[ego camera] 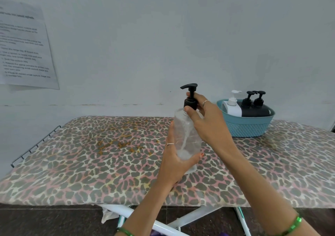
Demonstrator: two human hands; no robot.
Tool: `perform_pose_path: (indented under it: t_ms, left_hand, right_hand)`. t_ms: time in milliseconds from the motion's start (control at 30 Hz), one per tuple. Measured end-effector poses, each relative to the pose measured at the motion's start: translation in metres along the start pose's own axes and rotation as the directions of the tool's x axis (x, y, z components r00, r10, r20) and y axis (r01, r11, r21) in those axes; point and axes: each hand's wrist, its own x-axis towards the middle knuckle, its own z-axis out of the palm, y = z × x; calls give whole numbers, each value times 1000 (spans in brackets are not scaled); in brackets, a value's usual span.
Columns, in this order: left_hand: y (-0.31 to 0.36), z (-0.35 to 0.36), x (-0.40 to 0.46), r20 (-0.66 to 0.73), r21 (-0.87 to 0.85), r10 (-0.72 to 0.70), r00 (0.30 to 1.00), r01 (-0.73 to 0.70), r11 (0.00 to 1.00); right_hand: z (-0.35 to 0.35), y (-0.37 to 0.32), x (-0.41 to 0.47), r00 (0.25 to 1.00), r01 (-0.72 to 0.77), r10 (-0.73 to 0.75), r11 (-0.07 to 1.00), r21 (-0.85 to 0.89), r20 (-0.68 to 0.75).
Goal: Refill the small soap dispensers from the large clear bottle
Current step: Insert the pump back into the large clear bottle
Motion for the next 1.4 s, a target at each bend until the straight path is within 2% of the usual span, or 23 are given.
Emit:
perform_pose_path:
  t_ms: [133, 267, 367, 433, 500, 567, 633, 767, 933, 1033, 1133, 1400]
  left_hand:
    - [-2, 3, 1, 54, -21, -58, 997, 59, 998]
    - [-12, 4, 12, 49, 69, -119, 992, 115, 991]
    - [-7, 3, 14, 30, 79, -99, 995, 96, 992]
    - [-8, 2, 13, 83, 109, -99, 992, 90, 990]
    - [-8, 3, 12, 197, 150, -115, 974, 86, 985]
    - [-5, 7, 12, 301, 260, -124, 945, 44, 965]
    - [-3, 13, 15, 347, 376, -125, 930, -16, 927]
    - [-6, 27, 19, 273, 656, -240, 932, 2, 754]
    - [-16, 42, 18, 217, 792, -155, 964, -81, 606]
    - [-19, 44, 18, 201, 805, -138, 970, -83, 587]
    - [-20, 45, 18, 191, 805, -127, 973, -81, 588]
    - [-22, 45, 17, 179, 814, -119, 977, -79, 576]
  right_hand:
    - [-1, 9, -29, 995, -100, 99, 995, 17, 13]
    - [16, 24, -50, 966, -249, 252, 967, -49, 52]
    - [20, 35, -47, 960, -280, 281, 959, -36, 11]
    - [18, 39, -45, 955, -296, 296, 955, -2, -35]
    - [11, 45, -42, 957, -279, 280, 960, 28, -79]
    - [-5, 51, -39, 958, -261, 263, 965, 29, -115]
    - [-28, 56, -37, 955, -254, 257, 966, 44, -147]
    - [-86, 76, -39, 904, -285, 291, 956, 64, -314]
    - [-164, 118, -31, 785, -363, 317, 932, 19, -531]
    - [-196, 150, -10, 763, -365, 320, 930, 33, -562]
    - [-213, 175, 18, 773, -391, 329, 921, 1, -542]
    - [-214, 228, 74, 797, -413, 362, 911, 0, -483]
